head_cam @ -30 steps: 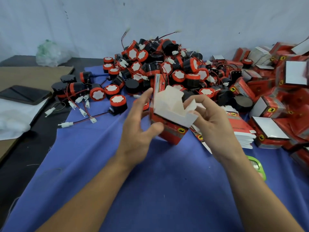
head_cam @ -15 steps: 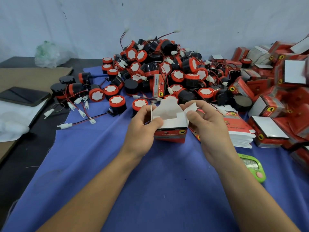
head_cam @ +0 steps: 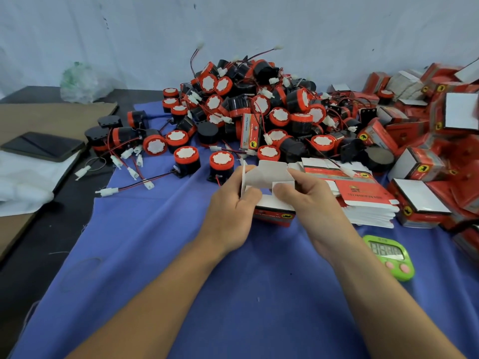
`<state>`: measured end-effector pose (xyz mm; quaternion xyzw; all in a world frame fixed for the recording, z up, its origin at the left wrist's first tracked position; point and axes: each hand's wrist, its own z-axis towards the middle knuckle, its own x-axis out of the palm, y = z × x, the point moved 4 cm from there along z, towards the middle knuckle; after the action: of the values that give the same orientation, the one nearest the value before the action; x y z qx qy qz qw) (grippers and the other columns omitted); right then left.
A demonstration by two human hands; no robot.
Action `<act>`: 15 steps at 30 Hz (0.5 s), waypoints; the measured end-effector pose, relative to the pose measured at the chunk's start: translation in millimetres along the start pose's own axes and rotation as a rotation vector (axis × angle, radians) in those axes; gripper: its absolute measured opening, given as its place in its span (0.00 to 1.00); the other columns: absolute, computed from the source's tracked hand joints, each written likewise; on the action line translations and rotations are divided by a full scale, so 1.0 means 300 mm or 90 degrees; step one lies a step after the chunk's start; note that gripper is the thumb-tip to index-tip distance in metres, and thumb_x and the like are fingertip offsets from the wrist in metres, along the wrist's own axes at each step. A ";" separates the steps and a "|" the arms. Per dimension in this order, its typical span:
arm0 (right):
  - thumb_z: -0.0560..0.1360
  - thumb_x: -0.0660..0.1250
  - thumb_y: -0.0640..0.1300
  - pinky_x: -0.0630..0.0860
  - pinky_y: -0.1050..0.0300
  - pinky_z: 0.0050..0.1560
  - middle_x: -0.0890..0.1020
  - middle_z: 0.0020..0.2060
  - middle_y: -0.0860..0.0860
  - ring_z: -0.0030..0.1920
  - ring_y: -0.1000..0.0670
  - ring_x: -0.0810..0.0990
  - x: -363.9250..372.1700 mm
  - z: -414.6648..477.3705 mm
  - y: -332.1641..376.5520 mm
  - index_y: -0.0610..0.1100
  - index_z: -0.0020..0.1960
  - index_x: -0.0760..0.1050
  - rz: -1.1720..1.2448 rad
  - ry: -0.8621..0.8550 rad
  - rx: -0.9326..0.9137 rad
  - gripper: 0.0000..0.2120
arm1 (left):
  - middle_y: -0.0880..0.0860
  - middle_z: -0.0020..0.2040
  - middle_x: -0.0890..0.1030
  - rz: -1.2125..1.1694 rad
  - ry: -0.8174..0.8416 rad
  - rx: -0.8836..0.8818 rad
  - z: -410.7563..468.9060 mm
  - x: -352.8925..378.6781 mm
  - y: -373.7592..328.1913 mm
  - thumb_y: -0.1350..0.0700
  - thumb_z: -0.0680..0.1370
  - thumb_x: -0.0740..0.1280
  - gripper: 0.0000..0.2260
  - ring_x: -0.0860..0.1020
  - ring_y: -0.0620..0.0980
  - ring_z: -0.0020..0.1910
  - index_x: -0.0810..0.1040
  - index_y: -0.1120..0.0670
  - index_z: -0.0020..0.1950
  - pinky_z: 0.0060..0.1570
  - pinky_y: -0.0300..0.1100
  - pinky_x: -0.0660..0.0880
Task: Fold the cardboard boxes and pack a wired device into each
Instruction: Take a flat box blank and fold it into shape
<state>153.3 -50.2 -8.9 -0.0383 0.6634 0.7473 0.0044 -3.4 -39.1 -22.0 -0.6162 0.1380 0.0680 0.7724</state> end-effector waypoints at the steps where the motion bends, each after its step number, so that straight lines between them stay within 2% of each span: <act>1: 0.81 0.63 0.35 0.79 0.41 0.56 0.87 0.51 0.44 0.52 0.41 0.83 0.002 0.000 -0.002 0.49 0.58 0.85 0.018 -0.010 0.000 0.16 | 0.31 0.55 0.82 -0.022 0.012 -0.003 -0.002 0.001 0.000 0.43 0.74 0.59 0.16 0.78 0.34 0.57 0.75 0.25 0.58 0.51 0.33 0.74; 3: 0.80 0.63 0.33 0.78 0.49 0.52 0.87 0.50 0.44 0.49 0.47 0.82 0.006 0.000 -0.005 0.50 0.56 0.86 0.042 -0.028 0.003 0.17 | 0.36 0.60 0.83 -0.109 0.055 0.000 -0.007 0.010 -0.005 0.42 0.74 0.60 0.19 0.79 0.38 0.61 0.77 0.28 0.62 0.58 0.35 0.75; 5: 0.80 0.63 0.32 0.79 0.58 0.47 0.88 0.49 0.47 0.47 0.52 0.83 0.003 0.005 -0.010 0.51 0.53 0.87 0.063 -0.049 0.015 0.19 | 0.49 0.65 0.84 -0.284 0.097 -0.036 -0.001 0.029 0.005 0.43 0.78 0.62 0.21 0.80 0.50 0.66 0.79 0.42 0.69 0.64 0.44 0.77; 6: 0.79 0.62 0.32 0.79 0.60 0.45 0.88 0.48 0.48 0.46 0.53 0.83 0.001 0.008 -0.014 0.52 0.51 0.87 0.071 -0.055 0.023 0.19 | 0.52 0.64 0.84 -0.328 0.085 -0.065 0.002 0.028 0.013 0.42 0.80 0.62 0.20 0.82 0.51 0.65 0.81 0.46 0.68 0.61 0.43 0.78; 7: 0.80 0.62 0.32 0.80 0.60 0.43 0.88 0.48 0.48 0.45 0.53 0.84 0.001 0.009 -0.017 0.52 0.50 0.87 0.075 -0.058 0.031 0.19 | 0.50 0.60 0.86 -0.326 0.070 -0.089 0.004 0.022 0.010 0.41 0.81 0.60 0.19 0.84 0.47 0.60 0.84 0.47 0.63 0.56 0.38 0.79; 9: 0.80 0.62 0.34 0.80 0.59 0.43 0.88 0.48 0.47 0.45 0.52 0.84 0.001 0.011 -0.022 0.52 0.50 0.87 0.072 -0.064 0.041 0.19 | 0.44 0.46 0.88 -0.220 0.053 -0.095 0.011 0.007 0.005 0.43 0.85 0.58 0.19 0.84 0.37 0.43 0.86 0.48 0.54 0.40 0.29 0.76; 10: 0.80 0.62 0.35 0.80 0.57 0.44 0.88 0.48 0.47 0.45 0.52 0.84 0.000 0.013 -0.023 0.53 0.50 0.87 0.071 -0.074 0.044 0.18 | 0.44 0.41 0.87 -0.192 0.060 -0.087 0.018 0.005 0.012 0.45 0.87 0.58 0.18 0.82 0.36 0.37 0.86 0.49 0.52 0.35 0.28 0.74; 13: 0.81 0.62 0.38 0.79 0.51 0.48 0.88 0.47 0.47 0.47 0.50 0.84 0.001 0.017 -0.026 0.54 0.47 0.87 0.076 -0.109 0.055 0.17 | 0.48 0.42 0.87 -0.168 0.065 -0.078 0.021 0.000 0.011 0.48 0.87 0.59 0.16 0.82 0.40 0.39 0.86 0.50 0.52 0.36 0.32 0.75; 15: 0.80 0.63 0.38 0.81 0.45 0.50 0.88 0.47 0.48 0.48 0.48 0.84 0.001 0.019 -0.035 0.54 0.47 0.87 0.080 -0.141 0.071 0.17 | 0.50 0.46 0.87 -0.161 0.054 -0.059 0.026 0.004 0.009 0.47 0.87 0.60 0.15 0.84 0.47 0.44 0.86 0.49 0.55 0.41 0.41 0.79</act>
<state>153.2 -43.4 -18.6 0.0865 0.7003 0.7078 0.0329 -2.0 -31.1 -23.3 -0.6660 0.0883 -0.0497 0.7390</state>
